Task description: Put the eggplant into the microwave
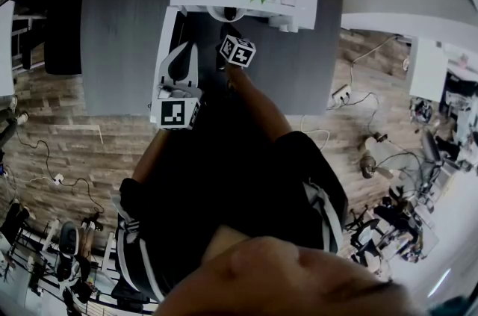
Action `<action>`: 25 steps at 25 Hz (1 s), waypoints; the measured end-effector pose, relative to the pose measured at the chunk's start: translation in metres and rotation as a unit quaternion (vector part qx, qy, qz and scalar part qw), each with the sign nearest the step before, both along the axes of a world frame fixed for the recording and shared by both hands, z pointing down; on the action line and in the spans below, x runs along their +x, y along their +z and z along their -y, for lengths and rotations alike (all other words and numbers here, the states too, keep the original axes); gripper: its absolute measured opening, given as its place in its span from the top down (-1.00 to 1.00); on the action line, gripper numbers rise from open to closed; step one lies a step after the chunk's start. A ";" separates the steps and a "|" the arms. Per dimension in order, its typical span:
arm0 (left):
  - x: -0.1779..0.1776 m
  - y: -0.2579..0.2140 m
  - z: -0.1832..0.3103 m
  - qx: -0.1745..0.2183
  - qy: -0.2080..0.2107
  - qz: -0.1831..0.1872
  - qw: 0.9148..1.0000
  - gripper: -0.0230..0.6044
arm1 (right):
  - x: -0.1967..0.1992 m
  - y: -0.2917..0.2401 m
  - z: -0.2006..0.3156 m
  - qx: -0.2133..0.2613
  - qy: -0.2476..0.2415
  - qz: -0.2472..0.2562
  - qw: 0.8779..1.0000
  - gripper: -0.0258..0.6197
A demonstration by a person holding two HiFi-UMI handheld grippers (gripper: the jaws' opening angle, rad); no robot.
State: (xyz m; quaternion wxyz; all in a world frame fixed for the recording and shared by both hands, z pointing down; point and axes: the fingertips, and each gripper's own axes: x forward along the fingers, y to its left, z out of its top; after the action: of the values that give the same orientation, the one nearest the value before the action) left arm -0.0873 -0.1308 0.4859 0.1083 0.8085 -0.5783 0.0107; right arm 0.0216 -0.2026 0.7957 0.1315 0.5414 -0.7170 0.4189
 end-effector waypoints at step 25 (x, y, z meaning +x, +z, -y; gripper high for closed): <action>0.002 0.013 0.010 -0.019 -0.002 0.000 1.000 0.81 | 0.003 -0.002 0.035 0.013 0.007 0.023 1.000 0.81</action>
State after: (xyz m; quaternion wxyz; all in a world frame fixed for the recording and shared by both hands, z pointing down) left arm -0.0852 -0.1409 0.4991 0.1238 0.8050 -0.5798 0.0211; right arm 0.0241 -0.2377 0.7936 0.1050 0.5385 -0.7214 0.4226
